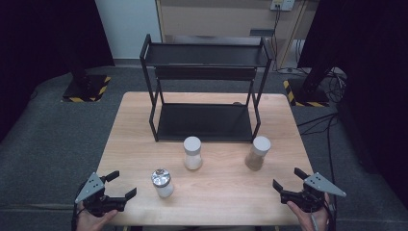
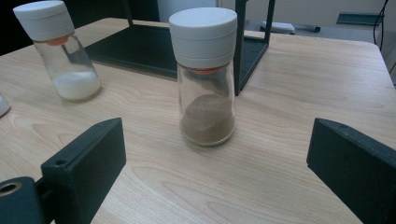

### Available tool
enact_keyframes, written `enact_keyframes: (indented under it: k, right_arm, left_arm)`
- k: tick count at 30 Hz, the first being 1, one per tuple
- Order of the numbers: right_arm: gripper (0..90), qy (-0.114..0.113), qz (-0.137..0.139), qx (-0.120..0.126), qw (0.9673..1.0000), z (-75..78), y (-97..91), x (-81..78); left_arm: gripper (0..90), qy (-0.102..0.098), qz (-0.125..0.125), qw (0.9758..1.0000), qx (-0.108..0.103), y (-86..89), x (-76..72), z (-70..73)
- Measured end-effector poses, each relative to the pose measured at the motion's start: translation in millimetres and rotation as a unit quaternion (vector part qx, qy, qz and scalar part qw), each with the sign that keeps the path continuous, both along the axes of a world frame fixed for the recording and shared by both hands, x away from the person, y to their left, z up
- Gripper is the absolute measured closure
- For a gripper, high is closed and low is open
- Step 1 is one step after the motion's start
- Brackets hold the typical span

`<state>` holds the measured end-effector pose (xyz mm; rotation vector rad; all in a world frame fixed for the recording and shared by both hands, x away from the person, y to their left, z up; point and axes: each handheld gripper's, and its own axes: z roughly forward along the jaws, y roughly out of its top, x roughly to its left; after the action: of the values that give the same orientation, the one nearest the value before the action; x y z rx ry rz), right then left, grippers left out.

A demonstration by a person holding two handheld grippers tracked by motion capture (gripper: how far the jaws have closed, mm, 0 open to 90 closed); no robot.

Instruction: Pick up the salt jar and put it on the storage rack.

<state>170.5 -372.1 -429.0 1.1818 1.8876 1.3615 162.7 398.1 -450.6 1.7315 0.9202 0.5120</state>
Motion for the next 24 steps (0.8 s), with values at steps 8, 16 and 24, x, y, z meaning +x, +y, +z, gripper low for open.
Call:
enact_keyframes:
  k: [8,16,24]
  right_arm:
    - [4.8,0.005,-0.002,0.006,1.0000,-0.8,-3.0,-0.5]
    - [4.9,0.009,-0.002,0.010,0.9999,0.5,-2.8,0.3]
    - [4.8,0.010,-0.001,0.004,0.9999,2.0,-1.3,-0.2]
  left_arm:
    - [2.7,0.002,0.003,1.0000,-0.008,1.0,0.3,-1.1]
    - [2.7,0.000,0.003,1.0000,-0.004,1.2,-1.3,-0.9]
    - [2.7,0.000,0.004,0.9998,-0.017,3.9,-1.0,-0.3]
